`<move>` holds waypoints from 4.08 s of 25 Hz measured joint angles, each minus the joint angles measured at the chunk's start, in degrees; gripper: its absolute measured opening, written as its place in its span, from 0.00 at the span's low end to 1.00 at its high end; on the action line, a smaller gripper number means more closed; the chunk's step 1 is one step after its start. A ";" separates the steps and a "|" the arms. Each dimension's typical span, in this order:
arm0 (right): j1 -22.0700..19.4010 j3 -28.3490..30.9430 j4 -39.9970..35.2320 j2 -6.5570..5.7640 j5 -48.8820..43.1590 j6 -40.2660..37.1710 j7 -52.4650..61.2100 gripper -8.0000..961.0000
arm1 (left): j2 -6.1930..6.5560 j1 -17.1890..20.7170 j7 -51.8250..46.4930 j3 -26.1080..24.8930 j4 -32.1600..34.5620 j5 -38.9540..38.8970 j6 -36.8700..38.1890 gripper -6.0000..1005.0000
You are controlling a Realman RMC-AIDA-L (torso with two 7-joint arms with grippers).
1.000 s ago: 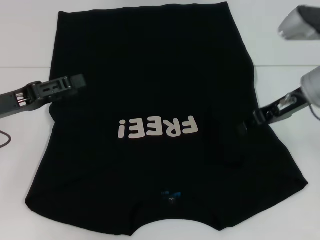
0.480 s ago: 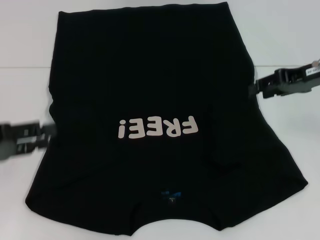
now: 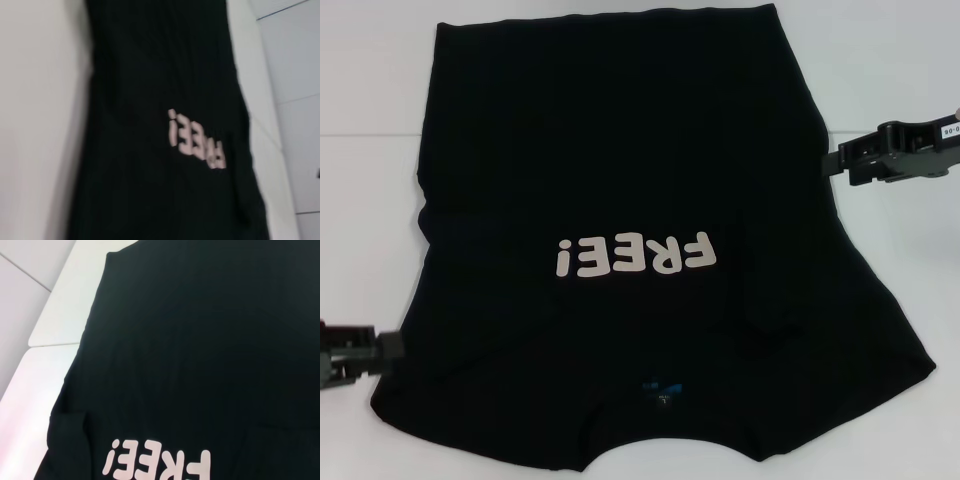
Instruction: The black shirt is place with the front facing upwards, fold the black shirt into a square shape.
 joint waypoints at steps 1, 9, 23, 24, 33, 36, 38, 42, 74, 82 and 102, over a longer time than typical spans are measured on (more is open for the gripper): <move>-0.01 0.00 0.02 0.00 0.01 -0.02 -0.05 0.58 | -0.02 -0.03 -0.02 0.03 -0.10 0.98 -0.57 0.49; -0.51 0.15 0.05 0.00 0.03 -0.23 -0.22 0.58 | -0.16 0.28 -0.29 -0.04 -1.28 3.15 -6.34 0.41; -0.89 0.19 0.06 -0.01 0.11 0.02 -0.19 0.58 | -0.38 0.44 -2.73 0.13 -1.78 7.53 -11.19 0.43; -0.89 0.19 0.05 0.00 0.11 0.04 -0.18 0.58 | -0.40 0.44 -2.64 0.27 -2.01 7.56 -11.32 0.43; -0.89 0.19 0.05 0.00 0.11 0.03 -0.03 0.58 | -0.69 0.41 -1.78 0.61 -2.65 7.96 -11.90 0.43; -0.89 0.18 0.05 0.00 0.11 0.03 -0.01 0.58 | -0.74 0.41 -1.75 0.96 -2.66 8.04 -11.91 0.43; -0.89 0.18 0.05 -0.04 0.11 0.02 0.00 0.57 | -0.79 0.40 -1.77 1.39 -2.66 8.08 -11.95 0.43; -0.89 0.18 0.05 -0.08 0.11 0.00 -0.01 0.58 | -0.90 0.26 -1.88 1.96 -3.01 8.17 -12.10 0.43; -1.88 0.81 0.05 -0.45 0.22 -0.36 -0.38 0.58 | -0.57 -3.89 -0.45 1.73 -6.83 7.23 -13.25 0.57; -2.03 0.80 0.05 -0.53 0.37 -0.24 -0.39 0.58 | -0.16 -0.71 -0.95 -0.60 -2.71 7.48 -9.31 0.61; -1.67 0.80 -0.05 -0.53 0.37 -0.14 -0.13 0.58 | -0.72 -1.71 -1.74 2.20 -4.34 9.76 -14.28 0.59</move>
